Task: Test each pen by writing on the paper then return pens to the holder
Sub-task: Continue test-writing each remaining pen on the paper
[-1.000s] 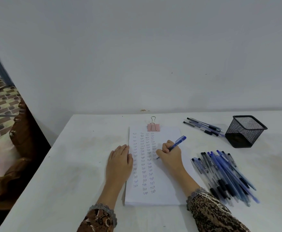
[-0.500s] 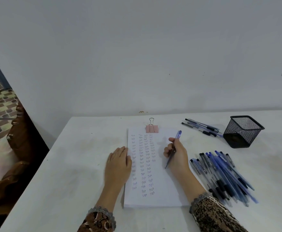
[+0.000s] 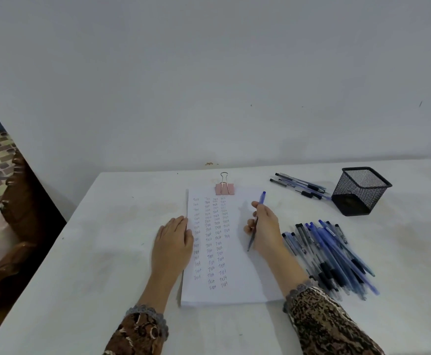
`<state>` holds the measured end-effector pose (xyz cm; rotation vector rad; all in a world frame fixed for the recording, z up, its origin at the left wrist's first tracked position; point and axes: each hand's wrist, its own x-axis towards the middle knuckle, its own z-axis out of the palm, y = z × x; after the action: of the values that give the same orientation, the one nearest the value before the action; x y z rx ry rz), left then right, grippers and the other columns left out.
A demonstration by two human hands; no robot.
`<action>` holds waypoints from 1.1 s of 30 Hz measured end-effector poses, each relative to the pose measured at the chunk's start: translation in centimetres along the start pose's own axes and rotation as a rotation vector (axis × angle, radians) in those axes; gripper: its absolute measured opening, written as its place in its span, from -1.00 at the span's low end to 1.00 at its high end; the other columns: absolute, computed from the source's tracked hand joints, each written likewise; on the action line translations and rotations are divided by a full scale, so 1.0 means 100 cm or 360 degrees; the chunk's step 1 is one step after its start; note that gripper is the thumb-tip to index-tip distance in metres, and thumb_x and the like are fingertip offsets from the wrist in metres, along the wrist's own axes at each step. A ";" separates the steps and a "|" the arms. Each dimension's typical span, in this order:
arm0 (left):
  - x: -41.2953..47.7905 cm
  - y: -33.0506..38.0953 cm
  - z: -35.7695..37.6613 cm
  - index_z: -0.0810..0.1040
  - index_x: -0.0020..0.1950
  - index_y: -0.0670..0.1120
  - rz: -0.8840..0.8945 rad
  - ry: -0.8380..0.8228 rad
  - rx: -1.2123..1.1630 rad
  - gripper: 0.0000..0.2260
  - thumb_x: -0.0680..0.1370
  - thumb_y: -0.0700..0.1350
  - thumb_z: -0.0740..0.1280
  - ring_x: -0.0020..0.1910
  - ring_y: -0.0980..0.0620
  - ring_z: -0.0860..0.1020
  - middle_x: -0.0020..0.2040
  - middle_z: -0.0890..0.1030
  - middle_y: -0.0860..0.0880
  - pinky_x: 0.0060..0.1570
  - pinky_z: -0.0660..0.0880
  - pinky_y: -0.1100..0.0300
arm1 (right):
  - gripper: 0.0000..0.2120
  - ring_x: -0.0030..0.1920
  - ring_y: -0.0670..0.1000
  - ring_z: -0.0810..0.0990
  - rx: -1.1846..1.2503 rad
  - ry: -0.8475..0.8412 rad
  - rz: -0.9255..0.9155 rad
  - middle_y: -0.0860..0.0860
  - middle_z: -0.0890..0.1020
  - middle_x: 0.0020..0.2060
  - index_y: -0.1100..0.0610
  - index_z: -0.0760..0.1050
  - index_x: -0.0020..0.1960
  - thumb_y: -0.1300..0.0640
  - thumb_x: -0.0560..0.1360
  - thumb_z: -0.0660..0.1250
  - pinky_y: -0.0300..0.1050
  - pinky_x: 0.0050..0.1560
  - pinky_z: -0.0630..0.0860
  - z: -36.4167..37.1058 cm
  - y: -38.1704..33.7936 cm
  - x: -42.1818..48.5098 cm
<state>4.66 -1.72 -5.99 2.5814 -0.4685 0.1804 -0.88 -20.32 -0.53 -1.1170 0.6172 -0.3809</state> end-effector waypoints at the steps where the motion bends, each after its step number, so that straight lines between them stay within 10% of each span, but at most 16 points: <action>1: 0.000 0.000 0.001 0.27 0.45 -0.10 0.0001 0.0001 0.0000 -0.61 0.62 -0.07 0.05 0.46 0.07 0.19 0.46 0.30 0.01 0.48 -0.01 0.14 | -0.81 -0.38 -0.06 0.33 -0.0191 -0.0036 -0.0047 0.01 0.37 -0.29 0.20 0.50 0.07 0.18 0.61 0.14 -0.21 -0.38 0.35 -0.007 -0.010 -0.002; 6: 0.001 -0.001 0.002 0.30 0.44 -0.11 0.0018 0.0021 0.0011 -0.61 0.62 -0.08 0.07 0.45 0.05 0.22 0.44 0.33 -0.01 0.47 0.04 0.12 | -0.78 -0.20 -0.02 0.51 -0.1118 0.0240 -0.0470 0.07 0.61 -0.15 0.25 0.56 0.11 0.17 0.51 0.33 -0.17 -0.14 0.38 -0.067 -0.068 -0.005; 12: 0.003 -0.003 0.005 0.33 0.42 -0.14 0.0025 0.0019 0.0012 -0.62 0.61 -0.10 0.10 0.44 0.02 0.26 0.42 0.36 -0.04 0.46 0.13 0.05 | -0.86 0.04 0.18 0.57 -0.2206 0.0209 -0.0159 0.25 0.63 -0.01 0.27 0.54 -0.16 0.18 0.48 0.35 -0.13 -0.05 0.41 -0.104 -0.083 -0.007; 25: 0.004 -0.004 0.006 0.34 0.41 -0.14 -0.0001 0.0029 0.0013 -0.62 0.60 -0.10 0.11 0.42 0.02 0.29 0.41 0.38 -0.03 0.46 0.13 0.05 | -0.75 -0.10 0.14 0.53 -0.2367 0.0121 -0.0288 0.21 0.61 -0.09 0.31 0.50 -0.02 0.11 0.56 0.20 -0.10 -0.07 0.44 -0.076 -0.131 0.029; 33: 0.002 -0.003 0.005 0.40 0.38 -0.15 0.0013 0.0066 0.0015 -0.59 0.59 -0.02 0.08 0.40 0.00 0.33 0.38 0.42 -0.05 0.44 0.14 0.08 | -0.63 0.29 0.18 0.42 -0.2930 -0.0330 -0.0252 0.23 0.40 0.33 0.33 0.26 0.38 0.28 0.60 0.05 -0.03 0.24 0.41 -0.074 -0.088 0.118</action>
<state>4.97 -1.76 -6.52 2.5800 -0.4644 0.2395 3.75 -35.89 2.15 -2.9118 0.6184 0.3427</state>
